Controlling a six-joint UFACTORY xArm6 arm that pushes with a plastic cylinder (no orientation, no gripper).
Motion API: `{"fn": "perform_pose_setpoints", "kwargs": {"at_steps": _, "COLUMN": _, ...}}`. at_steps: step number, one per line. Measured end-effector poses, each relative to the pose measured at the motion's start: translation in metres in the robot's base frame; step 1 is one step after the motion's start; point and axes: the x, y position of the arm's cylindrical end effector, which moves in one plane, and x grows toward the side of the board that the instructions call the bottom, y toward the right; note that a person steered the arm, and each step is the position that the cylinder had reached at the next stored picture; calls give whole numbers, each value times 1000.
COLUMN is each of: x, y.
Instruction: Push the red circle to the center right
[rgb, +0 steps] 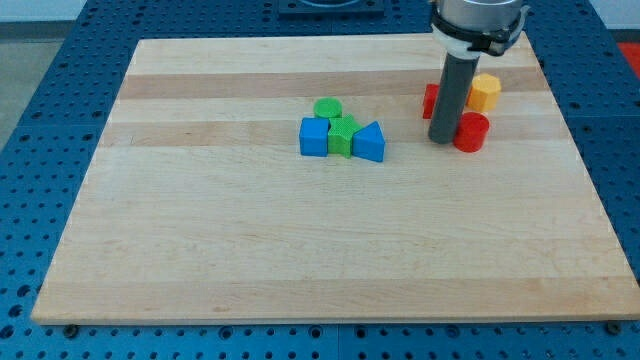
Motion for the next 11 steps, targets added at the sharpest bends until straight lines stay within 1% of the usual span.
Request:
{"fn": "perform_pose_setpoints", "kwargs": {"at_steps": 1, "x": -12, "y": 0}}
{"fn": "perform_pose_setpoints", "kwargs": {"at_steps": 2, "x": -15, "y": 0}}
{"fn": "perform_pose_setpoints", "kwargs": {"at_steps": 8, "x": 2, "y": 31}}
{"fn": "perform_pose_setpoints", "kwargs": {"at_steps": 11, "x": 6, "y": 33}}
